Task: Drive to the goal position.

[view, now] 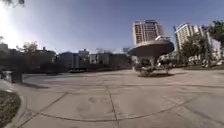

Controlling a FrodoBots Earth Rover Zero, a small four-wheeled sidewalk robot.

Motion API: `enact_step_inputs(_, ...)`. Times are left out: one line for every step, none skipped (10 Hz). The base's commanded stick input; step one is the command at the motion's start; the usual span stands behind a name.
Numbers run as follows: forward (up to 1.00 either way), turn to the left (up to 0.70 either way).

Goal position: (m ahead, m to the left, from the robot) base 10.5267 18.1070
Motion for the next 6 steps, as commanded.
enact_step_inputs(0.46,0.0)
enact_step_inputs(0.46,0.0)
enact_step_inputs(0.46,0.0)
enact_step_inputs(0.46,0.0)
enact_step_inputs(0.46,0.0)
enact_step_inputs(0.46,0.0)
